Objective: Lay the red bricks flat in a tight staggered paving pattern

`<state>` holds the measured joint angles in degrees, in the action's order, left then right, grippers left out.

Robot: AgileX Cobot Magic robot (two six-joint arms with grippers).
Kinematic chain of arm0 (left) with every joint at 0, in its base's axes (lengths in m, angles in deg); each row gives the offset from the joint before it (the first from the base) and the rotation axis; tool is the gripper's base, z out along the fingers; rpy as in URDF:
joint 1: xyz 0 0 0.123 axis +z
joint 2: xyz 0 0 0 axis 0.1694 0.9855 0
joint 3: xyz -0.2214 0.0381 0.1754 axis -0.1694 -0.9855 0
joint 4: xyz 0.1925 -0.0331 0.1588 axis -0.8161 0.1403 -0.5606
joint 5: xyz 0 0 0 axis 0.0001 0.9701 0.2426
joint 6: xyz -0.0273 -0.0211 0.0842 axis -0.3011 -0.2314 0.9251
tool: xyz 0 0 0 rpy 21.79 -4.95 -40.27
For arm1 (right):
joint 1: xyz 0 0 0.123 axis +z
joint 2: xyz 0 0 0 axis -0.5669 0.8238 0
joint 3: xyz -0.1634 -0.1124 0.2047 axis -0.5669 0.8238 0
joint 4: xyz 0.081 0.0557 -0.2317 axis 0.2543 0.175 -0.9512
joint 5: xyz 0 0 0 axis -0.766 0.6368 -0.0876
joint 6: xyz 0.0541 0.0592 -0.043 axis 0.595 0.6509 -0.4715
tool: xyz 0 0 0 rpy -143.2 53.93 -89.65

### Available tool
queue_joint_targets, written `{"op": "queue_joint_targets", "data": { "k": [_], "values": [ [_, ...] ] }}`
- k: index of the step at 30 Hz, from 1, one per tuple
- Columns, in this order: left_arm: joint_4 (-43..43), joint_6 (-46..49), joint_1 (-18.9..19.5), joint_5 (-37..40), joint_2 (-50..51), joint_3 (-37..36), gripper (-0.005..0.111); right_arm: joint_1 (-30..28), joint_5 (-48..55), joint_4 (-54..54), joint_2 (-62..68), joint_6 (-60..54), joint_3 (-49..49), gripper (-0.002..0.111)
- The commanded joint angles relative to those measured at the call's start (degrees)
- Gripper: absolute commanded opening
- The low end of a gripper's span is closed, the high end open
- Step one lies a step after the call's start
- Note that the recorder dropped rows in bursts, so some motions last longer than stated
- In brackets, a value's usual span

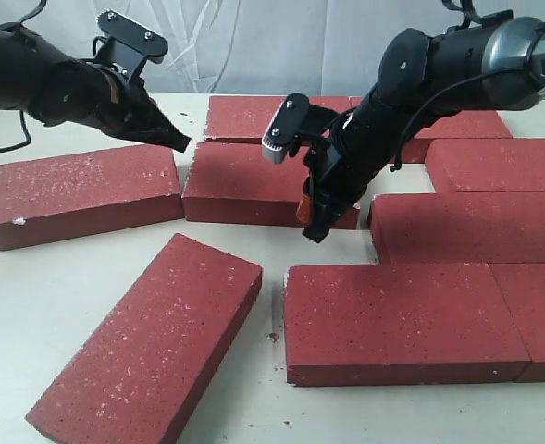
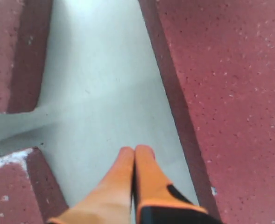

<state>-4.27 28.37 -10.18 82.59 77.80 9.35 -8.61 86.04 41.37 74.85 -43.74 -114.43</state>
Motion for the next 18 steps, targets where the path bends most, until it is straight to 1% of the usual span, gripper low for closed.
{"op": "queue_joint_targets", "data": {
  "k": [1,3,6,12,18],
  "values": [
    [0.8,0.8,-2.5,2.6,2.5,2.2,0.0,-0.2,-0.3,-4.6,2.5,-0.6,-0.2,-0.001],
    [1.2,2.1,-3.6,5.2,3.3,3.3,0.0,-0.2,-0.3,-4.9,2.6,-0.6,-0.2,-0.001],
    [1.4,2.4,-4.7,7.1,4.4,4.6,0.0,-0.2,-0.5,-4.7,2.7,-0.4,-0.2,-0.001],
    [1.4,2.4,-4.7,7.5,7.8,6.6,0.0,-0.3,-2.1,-5.2,2.7,0.2,-0.2,-0.001],
    [2.1,2.4,-4.9,6.8,8.8,7.0,0.0,-2.3,-2.5,-5.3,2.9,0.4,-0.2,-0.001]
  ]
}}
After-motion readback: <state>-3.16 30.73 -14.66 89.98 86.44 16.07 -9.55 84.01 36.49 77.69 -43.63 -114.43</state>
